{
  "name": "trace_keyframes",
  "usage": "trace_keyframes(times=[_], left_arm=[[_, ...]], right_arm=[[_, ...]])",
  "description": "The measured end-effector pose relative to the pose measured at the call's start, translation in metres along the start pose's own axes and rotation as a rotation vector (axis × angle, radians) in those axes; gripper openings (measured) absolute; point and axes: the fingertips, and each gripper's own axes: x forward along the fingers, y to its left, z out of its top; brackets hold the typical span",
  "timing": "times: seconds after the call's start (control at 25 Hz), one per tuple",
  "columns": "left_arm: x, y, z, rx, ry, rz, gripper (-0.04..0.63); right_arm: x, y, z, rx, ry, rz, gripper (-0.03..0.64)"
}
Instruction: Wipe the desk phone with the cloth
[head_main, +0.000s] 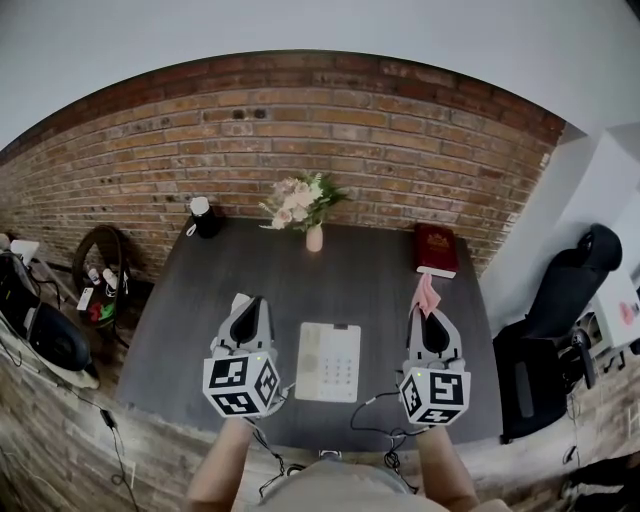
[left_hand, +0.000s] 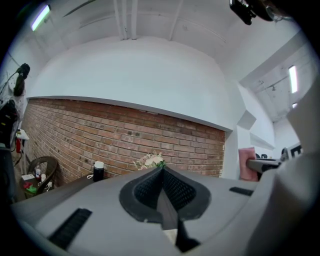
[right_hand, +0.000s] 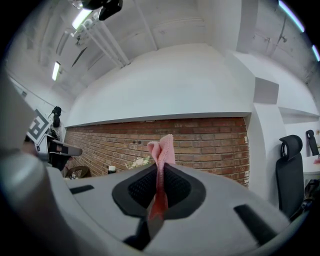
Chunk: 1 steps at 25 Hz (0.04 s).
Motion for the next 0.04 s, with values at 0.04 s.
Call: trace_keyframes(times=[0.04], left_arm=[[0.0000, -0.0001, 0.0008, 0.002, -0.002, 0.000, 0.003]], right_arm=[[0.0006, 0.0006, 0.0011, -0.004, -0.002, 0.002, 0.015]])
